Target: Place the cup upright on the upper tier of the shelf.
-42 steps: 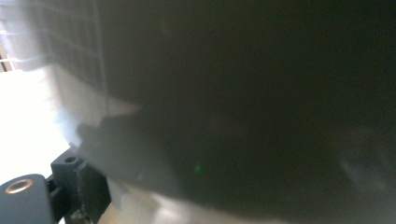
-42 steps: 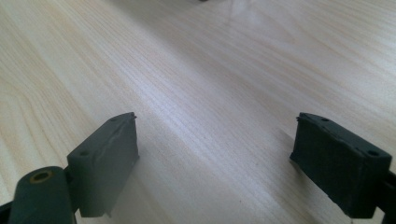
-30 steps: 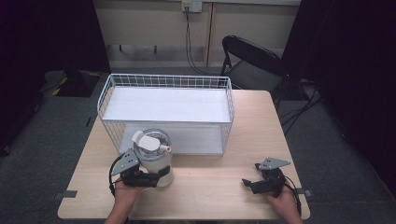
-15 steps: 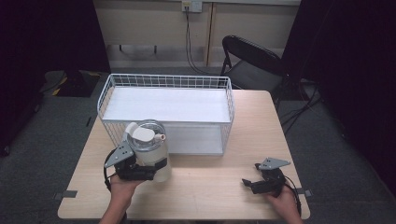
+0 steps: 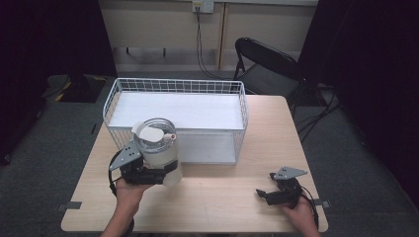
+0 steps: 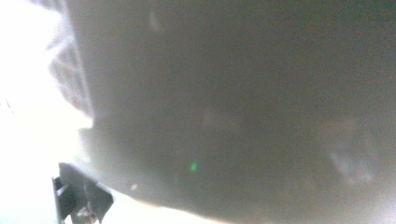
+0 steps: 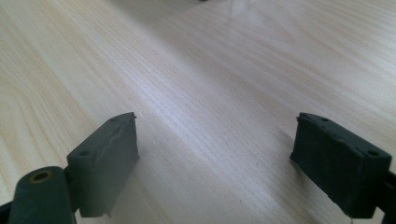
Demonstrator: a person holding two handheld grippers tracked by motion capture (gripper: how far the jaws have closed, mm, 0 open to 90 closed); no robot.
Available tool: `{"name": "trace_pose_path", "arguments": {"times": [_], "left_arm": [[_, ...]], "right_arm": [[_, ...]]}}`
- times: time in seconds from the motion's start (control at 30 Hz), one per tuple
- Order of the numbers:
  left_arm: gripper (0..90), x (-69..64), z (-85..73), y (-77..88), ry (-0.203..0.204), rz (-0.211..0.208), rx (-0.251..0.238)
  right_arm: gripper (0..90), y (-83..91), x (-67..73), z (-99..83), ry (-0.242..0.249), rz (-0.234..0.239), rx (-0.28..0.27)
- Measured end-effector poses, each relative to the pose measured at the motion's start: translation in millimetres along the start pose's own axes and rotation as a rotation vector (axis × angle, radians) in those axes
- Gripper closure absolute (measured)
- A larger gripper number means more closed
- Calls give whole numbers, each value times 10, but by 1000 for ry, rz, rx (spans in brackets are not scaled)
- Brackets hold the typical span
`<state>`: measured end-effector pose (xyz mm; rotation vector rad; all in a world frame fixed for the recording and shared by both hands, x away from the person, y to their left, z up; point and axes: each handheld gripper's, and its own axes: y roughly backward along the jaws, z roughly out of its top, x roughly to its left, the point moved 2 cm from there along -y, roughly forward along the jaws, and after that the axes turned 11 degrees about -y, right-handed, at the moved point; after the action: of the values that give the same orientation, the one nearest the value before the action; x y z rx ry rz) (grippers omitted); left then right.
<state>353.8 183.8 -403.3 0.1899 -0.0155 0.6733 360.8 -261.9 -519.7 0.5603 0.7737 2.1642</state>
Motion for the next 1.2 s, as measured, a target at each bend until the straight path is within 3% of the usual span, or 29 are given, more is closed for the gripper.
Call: {"name": "trace_pose_path", "arguments": {"times": [0.17, 0.3, 0.37, 0.43, 0.67, 0.97, 1.0, 1.1, 1.2], "left_arm": [[98, 31, 99, 4, -6, -2, 10], [98, 40, 149, 6, 11, -10, 18], [98, 29, 172, 2, 40, -14, 15], [98, 54, 201, 10, 20, -7, 21], [99, 105, 313, 23, 27, -4, 10], [99, 173, 469, 39, 28, -1, 38], [99, 164, 493, 31, 50, -6, 32], [99, 189, 544, 38, 22, -4, 45], [99, 190, 592, 31, 42, -8, 44]], "right_arm": [[134, 0, 0, 0, 0, 0, 0], [134, 0, 0, 0, 0, 0, 0], [134, 0, 0, 0, 0, 1, 0], [134, 0, 0, 0, 0, 0, 0], [134, -1, 0, 0, 0, 0, -1], [134, 0, 0, 0, -1, 1, 1], [134, 1, 1, 0, -1, 1, 1], [134, 1, 1, 0, -1, 1, 1], [134, 0, 1, 0, -1, 0, 0]]}}
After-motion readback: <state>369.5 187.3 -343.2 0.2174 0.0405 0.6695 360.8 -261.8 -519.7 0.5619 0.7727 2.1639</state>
